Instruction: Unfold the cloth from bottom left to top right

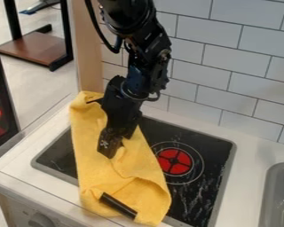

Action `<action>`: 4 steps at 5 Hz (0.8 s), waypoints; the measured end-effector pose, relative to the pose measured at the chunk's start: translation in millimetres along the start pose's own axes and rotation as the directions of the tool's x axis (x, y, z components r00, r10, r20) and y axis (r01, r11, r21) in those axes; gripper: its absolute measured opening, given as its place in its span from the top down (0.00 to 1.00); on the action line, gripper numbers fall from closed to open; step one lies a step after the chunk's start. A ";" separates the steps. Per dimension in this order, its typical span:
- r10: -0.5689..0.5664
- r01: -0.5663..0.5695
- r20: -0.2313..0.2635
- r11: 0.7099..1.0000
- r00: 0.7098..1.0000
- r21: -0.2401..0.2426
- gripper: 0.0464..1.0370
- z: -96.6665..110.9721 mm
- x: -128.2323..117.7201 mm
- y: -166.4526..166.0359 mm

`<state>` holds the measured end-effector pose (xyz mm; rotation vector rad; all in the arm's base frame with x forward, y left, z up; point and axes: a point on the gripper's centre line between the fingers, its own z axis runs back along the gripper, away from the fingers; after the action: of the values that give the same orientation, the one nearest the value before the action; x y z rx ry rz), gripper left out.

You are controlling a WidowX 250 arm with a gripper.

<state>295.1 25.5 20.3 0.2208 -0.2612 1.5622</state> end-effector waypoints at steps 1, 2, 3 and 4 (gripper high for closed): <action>0.002 -0.002 0.011 1.000 1.000 -0.002 0.10 -0.6 0.6 -0.4; 0.015 -0.016 0.025 1.000 1.000 0.004 0.42 -5.1 0.9 -0.1; 0.024 -0.023 0.029 1.000 0.999 -0.007 0.70 -4.4 -0.6 -1.7; 0.024 -0.023 0.034 1.000 0.999 -0.013 0.87 -6.7 -5.2 -0.9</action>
<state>296.2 22.6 12.3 0.2354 -0.3012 1.5806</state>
